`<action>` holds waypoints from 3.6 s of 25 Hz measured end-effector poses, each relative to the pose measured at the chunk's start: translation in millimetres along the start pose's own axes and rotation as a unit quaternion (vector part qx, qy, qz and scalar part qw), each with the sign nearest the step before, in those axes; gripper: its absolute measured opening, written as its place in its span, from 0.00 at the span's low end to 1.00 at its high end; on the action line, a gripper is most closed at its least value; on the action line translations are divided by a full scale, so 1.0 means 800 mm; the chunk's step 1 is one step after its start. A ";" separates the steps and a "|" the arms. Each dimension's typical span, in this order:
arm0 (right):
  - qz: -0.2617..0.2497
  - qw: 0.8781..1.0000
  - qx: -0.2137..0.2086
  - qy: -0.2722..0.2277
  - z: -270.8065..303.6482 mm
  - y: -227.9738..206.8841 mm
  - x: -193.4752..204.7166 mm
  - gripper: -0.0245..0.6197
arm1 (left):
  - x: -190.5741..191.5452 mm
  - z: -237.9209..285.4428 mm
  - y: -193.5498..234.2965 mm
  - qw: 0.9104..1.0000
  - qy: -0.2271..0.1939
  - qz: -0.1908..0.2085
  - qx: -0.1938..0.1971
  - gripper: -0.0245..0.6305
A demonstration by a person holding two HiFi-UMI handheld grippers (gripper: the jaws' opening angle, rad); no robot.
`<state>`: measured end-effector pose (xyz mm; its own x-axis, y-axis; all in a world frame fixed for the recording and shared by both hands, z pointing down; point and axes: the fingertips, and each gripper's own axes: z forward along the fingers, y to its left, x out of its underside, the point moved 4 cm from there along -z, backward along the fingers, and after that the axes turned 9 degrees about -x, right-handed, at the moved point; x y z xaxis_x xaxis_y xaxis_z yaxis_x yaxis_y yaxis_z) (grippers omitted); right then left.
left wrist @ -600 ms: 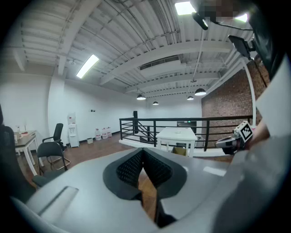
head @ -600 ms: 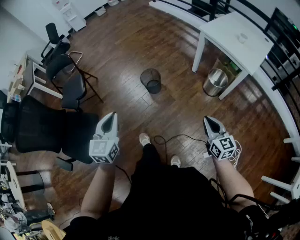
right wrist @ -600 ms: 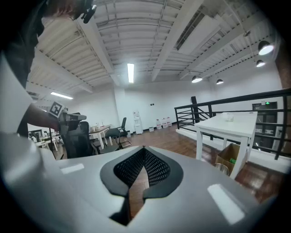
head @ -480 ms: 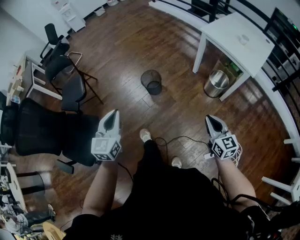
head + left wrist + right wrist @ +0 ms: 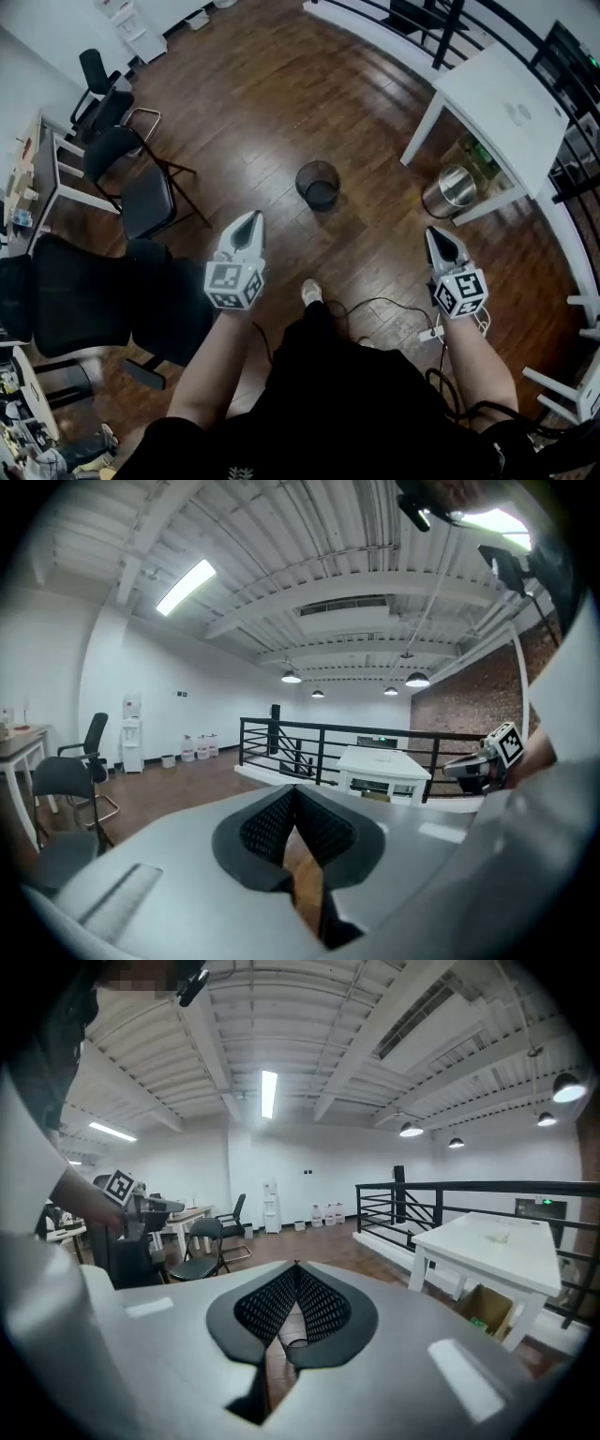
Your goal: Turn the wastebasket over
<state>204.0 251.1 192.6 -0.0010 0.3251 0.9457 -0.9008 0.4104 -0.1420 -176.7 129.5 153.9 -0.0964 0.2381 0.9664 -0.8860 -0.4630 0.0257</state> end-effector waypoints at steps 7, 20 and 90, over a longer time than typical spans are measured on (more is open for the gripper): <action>-0.002 1.000 0.018 -0.005 0.107 -0.014 -0.049 0.04 | -0.013 0.096 0.073 0.999 0.019 0.012 0.044 0.04; -0.025 0.999 -0.023 -0.005 0.244 -0.089 -0.098 0.04 | -0.033 0.214 0.109 0.999 0.027 -0.003 0.021 0.04; -0.229 0.763 -0.289 0.530 0.792 -0.200 0.543 0.12 | 0.408 0.565 0.221 0.996 -0.038 0.077 -0.027 0.04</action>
<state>72.5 -212.9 811.0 0.8853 0.4152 0.2097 -0.3580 0.8960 -0.2627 -159.6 -260.9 589.1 -0.1996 0.1009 0.9747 -0.8870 -0.4413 -0.1359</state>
